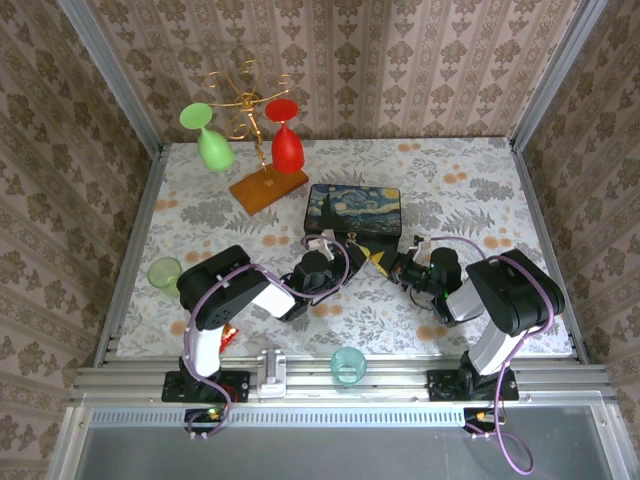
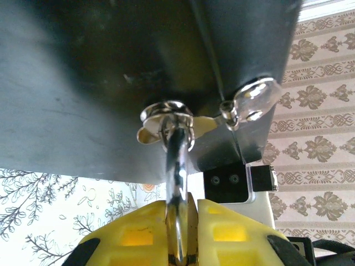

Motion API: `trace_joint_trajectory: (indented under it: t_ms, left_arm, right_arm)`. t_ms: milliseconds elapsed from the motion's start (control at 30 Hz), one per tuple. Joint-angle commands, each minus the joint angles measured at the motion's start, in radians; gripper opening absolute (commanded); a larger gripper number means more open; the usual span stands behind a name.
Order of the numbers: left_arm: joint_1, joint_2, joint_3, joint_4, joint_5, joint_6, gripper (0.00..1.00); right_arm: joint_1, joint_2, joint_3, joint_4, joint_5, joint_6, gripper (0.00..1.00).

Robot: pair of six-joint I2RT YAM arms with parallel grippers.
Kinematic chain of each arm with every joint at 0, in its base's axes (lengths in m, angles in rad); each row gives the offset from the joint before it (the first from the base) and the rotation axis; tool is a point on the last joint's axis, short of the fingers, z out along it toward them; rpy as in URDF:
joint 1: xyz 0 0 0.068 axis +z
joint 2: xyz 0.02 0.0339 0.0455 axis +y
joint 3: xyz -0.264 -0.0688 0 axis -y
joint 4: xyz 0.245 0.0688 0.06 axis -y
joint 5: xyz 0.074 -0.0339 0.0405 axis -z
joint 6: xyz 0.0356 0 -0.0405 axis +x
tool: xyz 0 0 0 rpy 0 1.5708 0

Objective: Unlock a padlock with a key

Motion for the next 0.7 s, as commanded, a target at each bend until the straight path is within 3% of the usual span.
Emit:
trace_joint_trajectory:
  t_ms: [0, 133, 333, 667]
  left_arm:
    - [-0.069, 0.008, 0.037, 0.081, 0.097, 0.002, 0.00]
    - [-0.084, 0.038, 0.044, 0.076, 0.086, 0.009, 0.00]
    - [-0.092, 0.069, 0.041, 0.084, 0.073, 0.011, 0.00]
    - [-0.058, 0.063, -0.010, 0.082, 0.020, 0.058, 0.00]
  right_arm:
    - [0.050, -0.016, 0.039, 0.026, 0.093, 0.042, 0.00]
    - [0.133, -0.040, 0.029, 0.017, 0.178, 0.105, 0.00]
    - [0.173, -0.006, 0.026, 0.021, 0.267, 0.170, 0.00]
    - [0.176, -0.074, -0.026, -0.039, 0.320, 0.156, 0.24]
